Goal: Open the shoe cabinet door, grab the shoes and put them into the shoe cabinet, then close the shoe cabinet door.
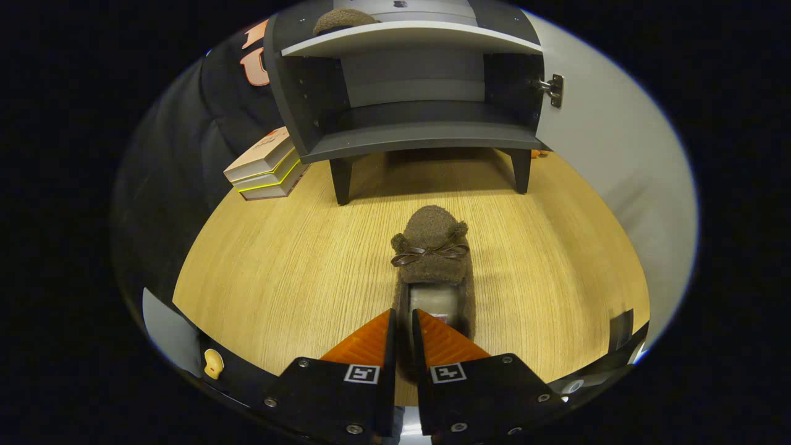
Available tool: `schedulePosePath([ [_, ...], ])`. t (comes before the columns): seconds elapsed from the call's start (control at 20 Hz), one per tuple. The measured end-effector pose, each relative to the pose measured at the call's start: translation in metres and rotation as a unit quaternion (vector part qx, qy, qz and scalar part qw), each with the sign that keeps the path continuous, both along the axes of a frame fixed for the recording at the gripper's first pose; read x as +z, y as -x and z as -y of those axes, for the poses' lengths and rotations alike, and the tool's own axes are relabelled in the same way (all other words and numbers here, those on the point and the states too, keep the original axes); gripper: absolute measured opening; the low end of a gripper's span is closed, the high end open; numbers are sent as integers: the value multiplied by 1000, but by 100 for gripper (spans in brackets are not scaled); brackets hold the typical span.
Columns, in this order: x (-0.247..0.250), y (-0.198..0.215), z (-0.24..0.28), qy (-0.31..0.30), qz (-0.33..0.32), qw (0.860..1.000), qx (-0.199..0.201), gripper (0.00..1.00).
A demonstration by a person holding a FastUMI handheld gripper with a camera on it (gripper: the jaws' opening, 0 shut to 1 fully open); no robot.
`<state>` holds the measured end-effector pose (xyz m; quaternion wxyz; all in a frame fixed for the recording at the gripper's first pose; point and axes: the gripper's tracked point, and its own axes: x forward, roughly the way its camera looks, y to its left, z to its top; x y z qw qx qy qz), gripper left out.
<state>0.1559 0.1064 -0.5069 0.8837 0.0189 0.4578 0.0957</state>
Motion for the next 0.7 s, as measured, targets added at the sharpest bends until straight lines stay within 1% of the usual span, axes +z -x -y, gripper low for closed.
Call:
schedulePosePath([
  [0.2, -20, -19, -8, -4, -13, 1000, -2, 16],
  [0.45, -42, -52, -13, -4, -14, 1000, -13, 16],
  [0.55, -46, -58, -15, -9, -18, 1000, -20, 16],
  [0.65, -46, -63, -13, -8, -6, 1000, -25, 16],
  [0.7, -47, -62, -13, -9, -9, 1000, -27, 14],
])
